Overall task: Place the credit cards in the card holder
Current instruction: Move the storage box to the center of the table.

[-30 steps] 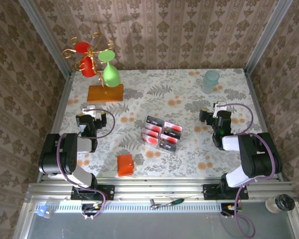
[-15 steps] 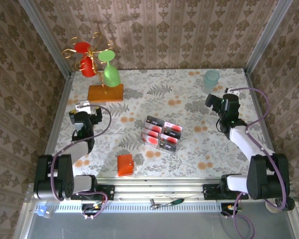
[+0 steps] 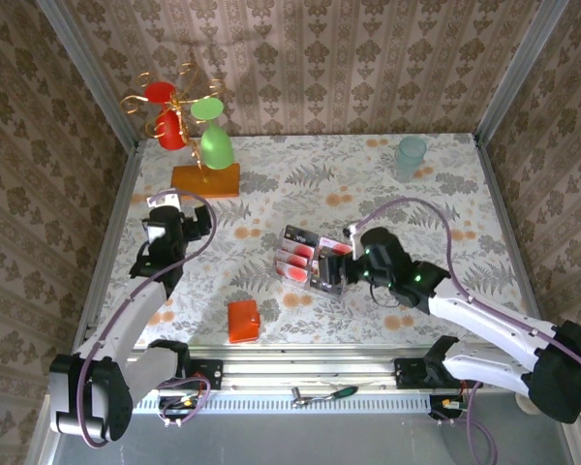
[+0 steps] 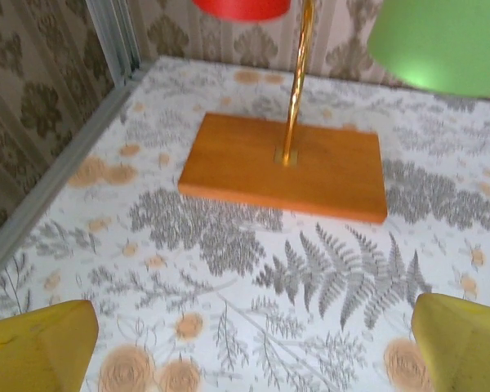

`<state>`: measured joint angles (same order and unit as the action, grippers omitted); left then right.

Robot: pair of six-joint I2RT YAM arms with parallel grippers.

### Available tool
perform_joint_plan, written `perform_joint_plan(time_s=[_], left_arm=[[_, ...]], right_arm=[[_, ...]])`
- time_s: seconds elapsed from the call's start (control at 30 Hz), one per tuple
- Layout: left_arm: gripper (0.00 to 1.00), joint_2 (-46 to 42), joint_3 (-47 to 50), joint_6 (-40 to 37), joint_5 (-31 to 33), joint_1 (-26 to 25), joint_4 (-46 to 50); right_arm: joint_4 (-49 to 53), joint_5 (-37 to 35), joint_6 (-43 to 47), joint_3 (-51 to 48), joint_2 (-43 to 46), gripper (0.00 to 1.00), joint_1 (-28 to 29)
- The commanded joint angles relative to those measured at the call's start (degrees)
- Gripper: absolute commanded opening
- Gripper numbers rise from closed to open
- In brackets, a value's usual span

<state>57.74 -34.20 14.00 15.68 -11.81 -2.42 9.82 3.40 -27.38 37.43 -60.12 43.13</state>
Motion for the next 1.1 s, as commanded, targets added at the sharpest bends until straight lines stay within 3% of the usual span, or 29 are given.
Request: perform_joint_plan(time_s=[0.0,0.17,0.33,0.67,1.07], left_arm=[[1.00,-0.60,-2.80,3.85,-0.67,-0.49,5.56],[1.00,-0.65,-3.24,7.86,-2.09,-0.91,6.25],[1.00,-0.60,-4.15,7.72,-1.44,-1.45,8.70],[1.00,-1.39,-4.03,7.41,-0.81,-1.72,9.79],[1.00,-2.26,-3.63,7.10,-0.81,-1.71,10.33]], right_arm=[[1.41,-3.08,-5.22,-1.63,-2.07,0.81,6.71],[-3.82,-4.44,-7.88,-0.30,-12.59,0.81,13.36],[-7.82,-4.74,-9.29,1.80,-20.08,0.80,16.08],[-9.63,-6.49,-8.15,7.26,-29.73,0.80,16.02],[-10.91,-6.95,-6.31,11.29,-35.66,0.81,11.52]])
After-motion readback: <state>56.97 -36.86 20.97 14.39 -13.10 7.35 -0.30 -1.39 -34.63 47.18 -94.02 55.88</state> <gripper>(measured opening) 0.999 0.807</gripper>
